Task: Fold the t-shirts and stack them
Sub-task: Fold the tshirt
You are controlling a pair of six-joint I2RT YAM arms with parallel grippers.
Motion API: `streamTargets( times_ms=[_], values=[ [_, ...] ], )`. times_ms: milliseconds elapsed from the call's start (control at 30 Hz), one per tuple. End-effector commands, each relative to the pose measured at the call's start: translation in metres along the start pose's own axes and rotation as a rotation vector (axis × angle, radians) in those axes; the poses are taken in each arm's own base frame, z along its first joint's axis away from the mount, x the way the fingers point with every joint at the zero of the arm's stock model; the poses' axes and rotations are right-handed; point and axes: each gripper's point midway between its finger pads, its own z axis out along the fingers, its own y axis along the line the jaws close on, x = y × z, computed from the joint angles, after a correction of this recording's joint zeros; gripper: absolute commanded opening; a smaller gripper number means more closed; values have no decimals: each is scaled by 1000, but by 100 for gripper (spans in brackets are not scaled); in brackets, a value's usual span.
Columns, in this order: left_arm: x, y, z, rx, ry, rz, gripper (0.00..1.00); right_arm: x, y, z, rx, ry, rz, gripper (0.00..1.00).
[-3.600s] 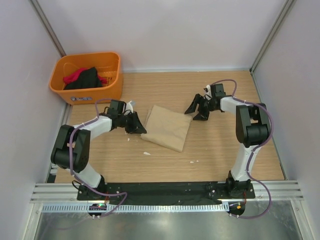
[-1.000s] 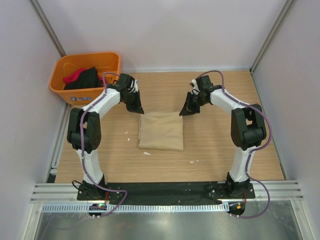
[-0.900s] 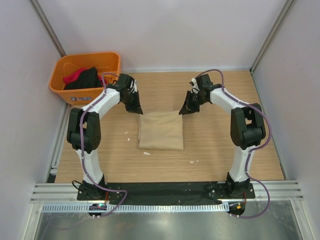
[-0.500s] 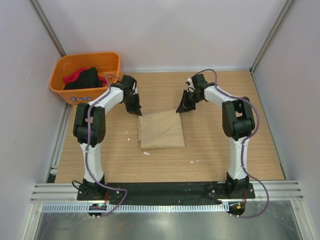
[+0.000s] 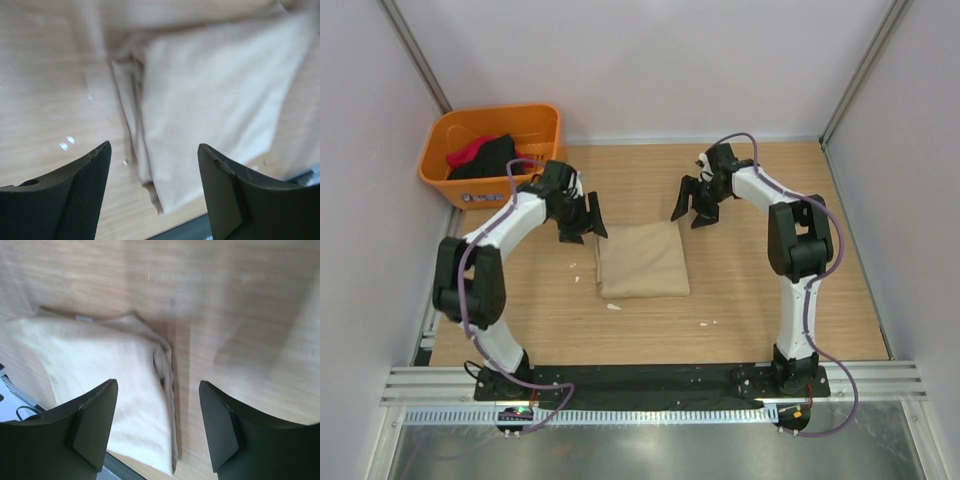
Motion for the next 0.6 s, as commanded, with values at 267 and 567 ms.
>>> streamTargets(
  times_ms=[267, 567],
  values=[
    [65, -32, -8, 368, 27, 15, 68, 104, 29, -57, -144, 66, 2, 75],
    [72, -16, 17, 336, 36, 31, 66, 128, 21, -45, -148, 104, 39, 76]
  ],
)
